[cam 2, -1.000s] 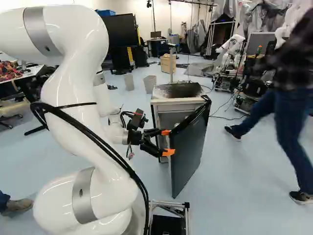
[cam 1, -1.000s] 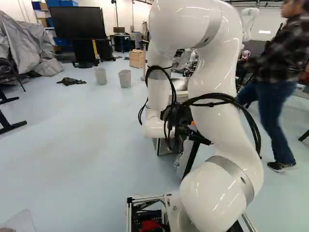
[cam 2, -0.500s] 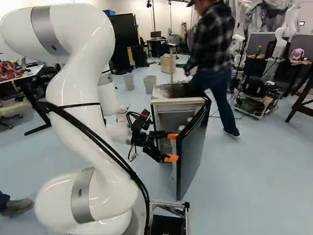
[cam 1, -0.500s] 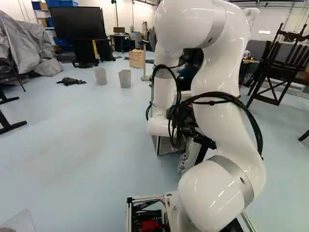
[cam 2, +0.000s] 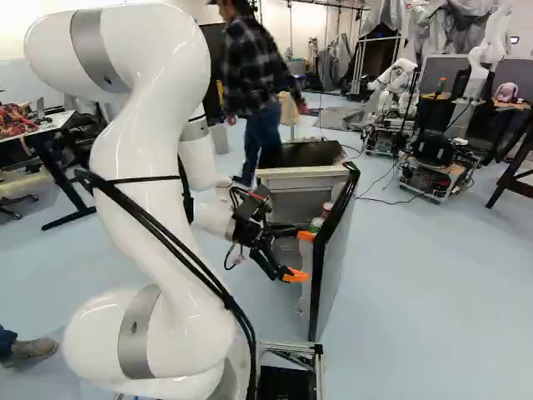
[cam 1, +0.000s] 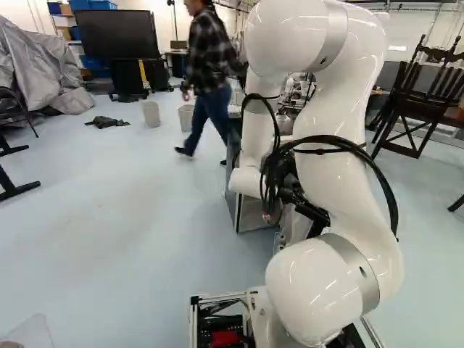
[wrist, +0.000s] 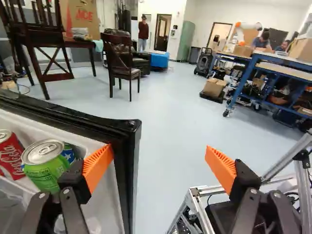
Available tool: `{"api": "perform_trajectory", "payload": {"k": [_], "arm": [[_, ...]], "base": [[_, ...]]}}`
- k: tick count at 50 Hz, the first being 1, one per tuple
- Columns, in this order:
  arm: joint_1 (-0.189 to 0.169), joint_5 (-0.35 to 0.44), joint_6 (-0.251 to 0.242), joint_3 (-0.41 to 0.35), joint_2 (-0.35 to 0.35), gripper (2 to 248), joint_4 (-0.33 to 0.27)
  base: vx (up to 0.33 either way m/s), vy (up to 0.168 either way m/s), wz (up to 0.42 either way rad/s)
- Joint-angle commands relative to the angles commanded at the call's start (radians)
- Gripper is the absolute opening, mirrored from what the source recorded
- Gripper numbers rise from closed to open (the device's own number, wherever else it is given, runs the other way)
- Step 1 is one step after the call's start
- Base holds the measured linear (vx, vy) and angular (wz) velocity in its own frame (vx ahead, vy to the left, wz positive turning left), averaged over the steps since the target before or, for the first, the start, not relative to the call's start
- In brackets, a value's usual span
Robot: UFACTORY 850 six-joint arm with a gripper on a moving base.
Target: Grab a drink from the fridge
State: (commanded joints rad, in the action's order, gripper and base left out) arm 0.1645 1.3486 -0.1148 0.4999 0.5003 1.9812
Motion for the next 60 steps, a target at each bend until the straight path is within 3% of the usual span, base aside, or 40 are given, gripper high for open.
{"api": "perform_trajectory", "payload": {"k": [40,60], "arm": [[-0.183,0.0,0.0,0.079,0.006,247,0.09],[-0.193,0.0,0.0,0.08,0.006,247,0.092]], "base": [[0.0,0.0,0.0],[0.0,0.0,0.0]]}}
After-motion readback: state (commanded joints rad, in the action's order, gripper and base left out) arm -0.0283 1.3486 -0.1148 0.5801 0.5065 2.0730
